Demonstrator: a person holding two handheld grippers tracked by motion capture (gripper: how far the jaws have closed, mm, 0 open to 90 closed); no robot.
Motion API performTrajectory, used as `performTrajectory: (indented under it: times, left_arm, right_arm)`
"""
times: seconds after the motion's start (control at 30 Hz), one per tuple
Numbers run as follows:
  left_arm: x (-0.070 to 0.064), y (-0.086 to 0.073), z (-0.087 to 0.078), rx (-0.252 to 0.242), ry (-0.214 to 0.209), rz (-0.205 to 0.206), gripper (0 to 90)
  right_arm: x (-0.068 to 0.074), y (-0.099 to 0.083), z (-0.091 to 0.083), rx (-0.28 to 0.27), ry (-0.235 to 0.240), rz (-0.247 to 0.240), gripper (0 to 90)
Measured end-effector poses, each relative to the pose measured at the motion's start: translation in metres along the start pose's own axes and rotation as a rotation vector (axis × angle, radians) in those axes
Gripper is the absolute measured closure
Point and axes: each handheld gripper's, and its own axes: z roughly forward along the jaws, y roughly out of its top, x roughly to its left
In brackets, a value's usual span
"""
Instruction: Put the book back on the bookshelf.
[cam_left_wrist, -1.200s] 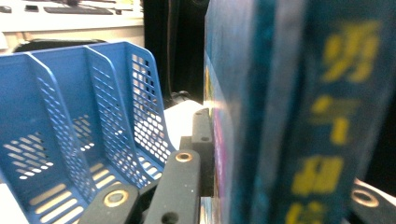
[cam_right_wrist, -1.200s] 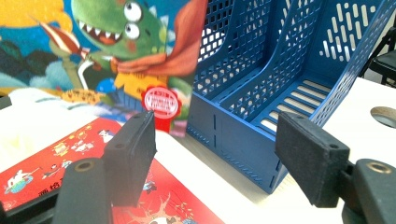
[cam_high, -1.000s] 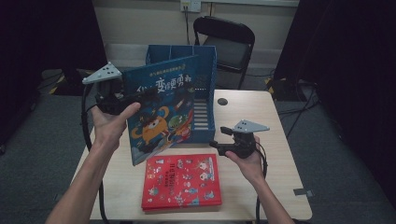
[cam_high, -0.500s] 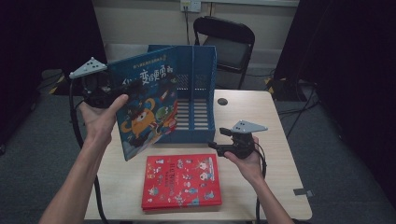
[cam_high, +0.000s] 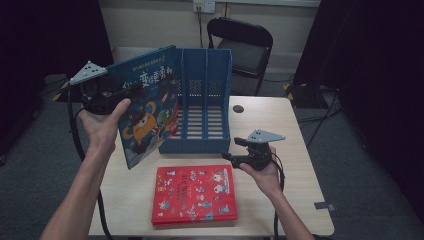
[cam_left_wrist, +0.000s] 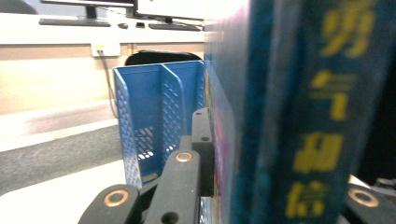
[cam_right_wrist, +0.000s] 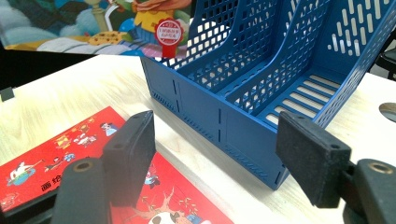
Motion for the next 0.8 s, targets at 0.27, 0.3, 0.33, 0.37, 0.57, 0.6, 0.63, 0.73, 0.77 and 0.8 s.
performTrajectory:
  times: [0.27, 0.3, 0.33, 0.37, 0.57, 0.6, 0.63, 0.73, 0.77, 0.8]
  left_arm:
    - [0.007, -0.004, 0.011, -0.013, 0.026, -0.016, 83.5]
    - [0.008, -0.005, 0.013, -0.015, 0.033, -0.018, 83.5]
    - [0.008, -0.005, 0.015, -0.024, 0.037, -0.024, 83.5]
    - [0.009, -0.005, 0.017, -0.025, 0.043, -0.021, 83.5]
    - [0.01, -0.003, 0.032, -0.025, 0.083, -0.016, 83.5]
    - [0.01, -0.003, 0.035, -0.029, 0.088, -0.014, 83.5]
    - [0.01, -0.003, 0.037, -0.038, 0.097, -0.002, 83.5]
    - [0.01, -0.004, 0.042, -0.057, 0.105, -0.011, 83.5]
    - [0.012, -0.004, 0.045, -0.053, 0.097, -0.016, 83.5]
    - [0.012, -0.004, 0.046, -0.054, 0.097, -0.019, 83.5]
  right_arm:
    - [-0.001, -0.002, 0.001, 0.01, -0.002, 0.002, 28.6]
    - [-0.001, -0.002, 0.002, 0.01, 0.0, 0.002, 28.6]
    - [0.0, -0.002, 0.002, 0.011, 0.0, 0.0, 28.7]
    - [0.0, -0.002, 0.003, 0.015, 0.002, 0.001, 28.6]
    - [0.0, -0.002, 0.001, 0.014, -0.001, 0.001, 28.5]
    - [0.0, -0.002, 0.001, 0.014, 0.0, 0.003, 28.5]
    - [0.0, -0.002, 0.001, 0.014, -0.001, 0.003, 28.5]
    - [0.0, -0.003, 0.0, 0.015, 0.003, 0.005, 28.4]
    - [0.0, -0.003, 0.0, 0.015, 0.004, 0.005, 28.4]
    - [0.0, -0.004, 0.001, 0.018, 0.003, 0.005, 28.4]
